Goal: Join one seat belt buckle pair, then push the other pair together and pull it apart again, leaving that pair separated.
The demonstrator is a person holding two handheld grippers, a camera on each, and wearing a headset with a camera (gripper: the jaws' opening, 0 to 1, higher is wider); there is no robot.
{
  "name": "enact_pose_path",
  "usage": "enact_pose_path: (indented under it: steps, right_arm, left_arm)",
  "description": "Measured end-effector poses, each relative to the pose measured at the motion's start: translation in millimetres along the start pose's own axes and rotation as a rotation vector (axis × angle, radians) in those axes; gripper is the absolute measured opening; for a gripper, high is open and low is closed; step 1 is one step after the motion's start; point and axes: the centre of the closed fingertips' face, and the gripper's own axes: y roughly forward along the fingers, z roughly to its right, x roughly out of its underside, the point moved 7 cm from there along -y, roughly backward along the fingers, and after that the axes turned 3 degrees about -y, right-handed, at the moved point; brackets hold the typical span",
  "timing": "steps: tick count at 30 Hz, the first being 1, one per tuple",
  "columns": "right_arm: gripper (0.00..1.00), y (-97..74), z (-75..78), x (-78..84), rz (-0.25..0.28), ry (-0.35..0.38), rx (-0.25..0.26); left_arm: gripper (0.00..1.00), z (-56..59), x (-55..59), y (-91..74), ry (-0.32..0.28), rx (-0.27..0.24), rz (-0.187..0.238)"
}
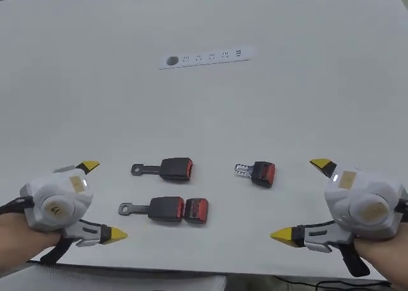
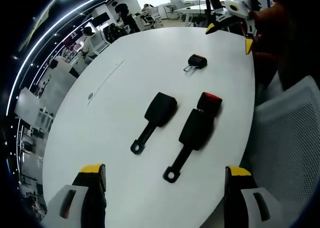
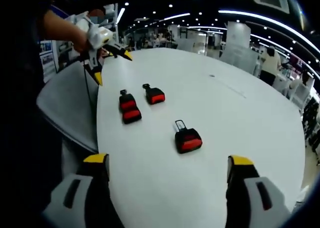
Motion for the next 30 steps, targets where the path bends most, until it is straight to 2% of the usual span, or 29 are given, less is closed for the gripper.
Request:
enact_pose_path:
  steps: [3, 9, 19, 20, 21, 25, 30]
  right_arm:
    - [0.98, -0.5, -0.7, 0.0, 0.009, 0.037, -0.004]
    - [0.98, -2.2, -3.4, -2.8, 0.012, 0.016, 0.009]
    - [0.97, -12.0, -8.6, -10.1, -0.001, -0.004, 0.026]
    - [0.99, -12.9, -8.0, -10.4, -0.002, -0.006, 0.038]
    - [1.00, -14.8, -5.0, -10.8, -0.002, -0.016, 0.071]
    - [1.00, -14.9, -6.3, -9.8, -0.006, 0.011, 0.057]
    - [1.00, -15.8, -12.1, -15.3, 0.001, -0.009, 0.046]
  left_arm:
    - [1.00, -0.7, 4.1, -1.7, -0.007, 0.004, -0.006]
    - [1.00, -5.0, 10.4, -1.4, 0.000, 0.009, -0.015]
    - [1.00, -9.3, 15.5, -5.8, -0.018, -0.007, 0.018]
    - [1.00, -8.9, 16.0, -6.0, -0.024, -0.006, 0.019]
    - [1.00, -8.2, 16.4, -6.9, -0.031, -0.005, 0.024]
    - [1.00, -6.5, 17.1, -10.6, -0.031, 0.003, 0.028]
    - [1.00, -3.2, 16.2, -16.0, -0.032, -0.001, 0.029]
